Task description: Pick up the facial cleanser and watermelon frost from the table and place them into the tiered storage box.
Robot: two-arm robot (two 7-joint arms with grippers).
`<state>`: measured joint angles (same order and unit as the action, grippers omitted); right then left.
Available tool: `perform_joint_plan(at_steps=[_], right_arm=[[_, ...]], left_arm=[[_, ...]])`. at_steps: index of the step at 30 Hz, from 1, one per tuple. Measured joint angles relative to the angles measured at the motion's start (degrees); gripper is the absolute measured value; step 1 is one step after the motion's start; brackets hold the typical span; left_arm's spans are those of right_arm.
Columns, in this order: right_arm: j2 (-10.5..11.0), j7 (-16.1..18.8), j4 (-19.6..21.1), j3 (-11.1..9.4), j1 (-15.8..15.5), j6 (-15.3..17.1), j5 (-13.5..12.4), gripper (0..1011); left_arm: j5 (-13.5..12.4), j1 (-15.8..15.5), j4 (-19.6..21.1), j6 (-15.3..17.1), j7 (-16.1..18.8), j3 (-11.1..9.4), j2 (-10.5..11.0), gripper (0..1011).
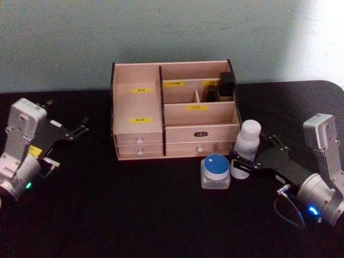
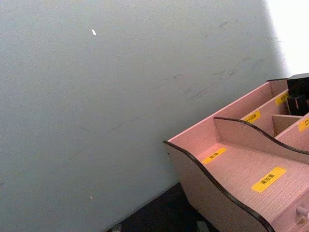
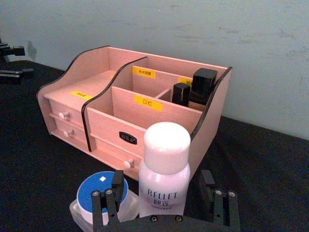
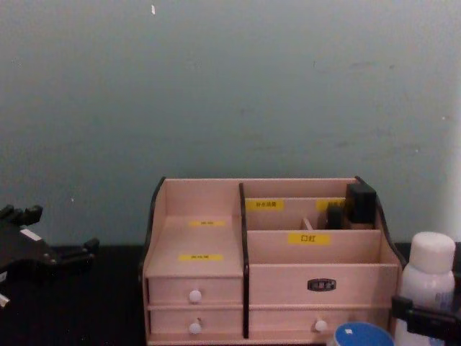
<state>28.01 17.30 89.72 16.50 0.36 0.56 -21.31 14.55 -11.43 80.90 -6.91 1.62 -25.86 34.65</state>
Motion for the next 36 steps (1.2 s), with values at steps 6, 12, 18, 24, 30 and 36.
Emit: perform_joint_plan(at_steps=[6,12,18,24,30,36], right_arm=[[-0.5,0.27,-0.47,-0.24,0.37,0.18,0.42,1000],[-0.4,0.23,-0.38,-0.21,0.3,0.18,0.4,1000],[-0.35,0.19,-0.3,-0.17,0.26,0.18,0.35,969],[-0.31,0.16,-0.27,-0.13,0.22,0.16,0.29,826],[-0.28,0.13,-0.23,-0.12,0.2,0.14,0.24,635],[-0.26,0.11,-0.21,-0.12,0.19,0.13,0.2,596]], left_arm=[[0.0,0.0,0.0,0.0,0.0,0.0,0.0,1001],[0.0,0.0,0.0,0.0,0.0,0.0,0.0,1001],[0.0,0.0,0.0,0.0,0.0,0.0,0.0,1001],[0.0,0.0,0.0,0.0,0.0,0.0,0.0,1001],[0.0,0.0,0.0,0.0,0.0,0.0,0.0,1001],[0.0,0.0,0.0,0.0,0.0,0.0,0.0,1001]])
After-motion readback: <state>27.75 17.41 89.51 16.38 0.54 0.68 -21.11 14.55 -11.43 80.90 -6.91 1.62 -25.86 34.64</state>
